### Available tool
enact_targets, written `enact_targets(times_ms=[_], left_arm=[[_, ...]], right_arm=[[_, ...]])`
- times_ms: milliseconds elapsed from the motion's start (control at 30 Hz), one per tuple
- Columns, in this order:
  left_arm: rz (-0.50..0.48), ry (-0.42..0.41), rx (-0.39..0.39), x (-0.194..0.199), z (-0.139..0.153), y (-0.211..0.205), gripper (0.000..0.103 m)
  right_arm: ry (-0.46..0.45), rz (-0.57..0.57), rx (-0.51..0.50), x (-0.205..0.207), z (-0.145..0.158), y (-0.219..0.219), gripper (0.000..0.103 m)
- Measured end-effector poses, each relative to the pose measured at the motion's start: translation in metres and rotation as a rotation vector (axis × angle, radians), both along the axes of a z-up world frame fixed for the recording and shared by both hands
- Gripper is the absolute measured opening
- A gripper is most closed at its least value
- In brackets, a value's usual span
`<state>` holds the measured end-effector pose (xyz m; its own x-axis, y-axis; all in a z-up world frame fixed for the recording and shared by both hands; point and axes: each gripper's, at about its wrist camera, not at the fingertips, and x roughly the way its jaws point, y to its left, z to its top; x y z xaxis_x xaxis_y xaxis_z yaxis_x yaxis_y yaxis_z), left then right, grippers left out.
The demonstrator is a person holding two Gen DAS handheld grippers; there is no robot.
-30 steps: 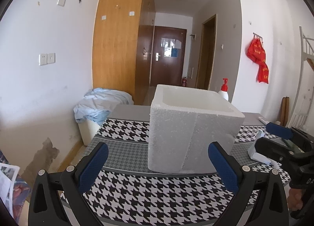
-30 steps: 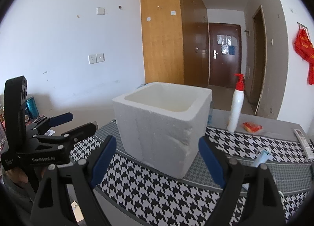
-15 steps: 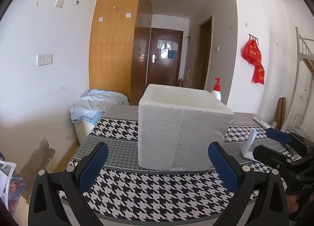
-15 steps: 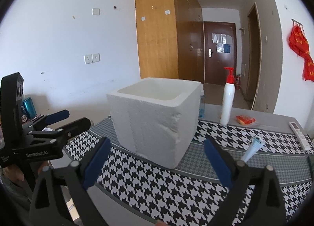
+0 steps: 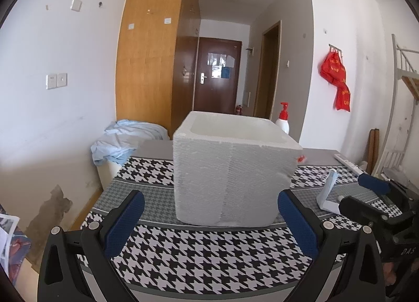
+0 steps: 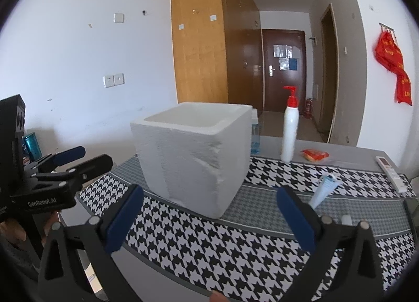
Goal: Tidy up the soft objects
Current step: 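Move both tools back from the box toward the blue-and-white packet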
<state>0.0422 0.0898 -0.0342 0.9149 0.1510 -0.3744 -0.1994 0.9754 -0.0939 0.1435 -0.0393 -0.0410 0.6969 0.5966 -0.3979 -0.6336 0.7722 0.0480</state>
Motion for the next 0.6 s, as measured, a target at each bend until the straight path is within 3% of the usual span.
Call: enact_targets(times_ms=[600], left_arm=[[-0.114, 0.027, 0.002, 0.020, -0.003, -0.041, 0.102]], right_arm=[[0.036, -0.092, 0.039, 0.004, -0.002, -0.052, 0.102]])
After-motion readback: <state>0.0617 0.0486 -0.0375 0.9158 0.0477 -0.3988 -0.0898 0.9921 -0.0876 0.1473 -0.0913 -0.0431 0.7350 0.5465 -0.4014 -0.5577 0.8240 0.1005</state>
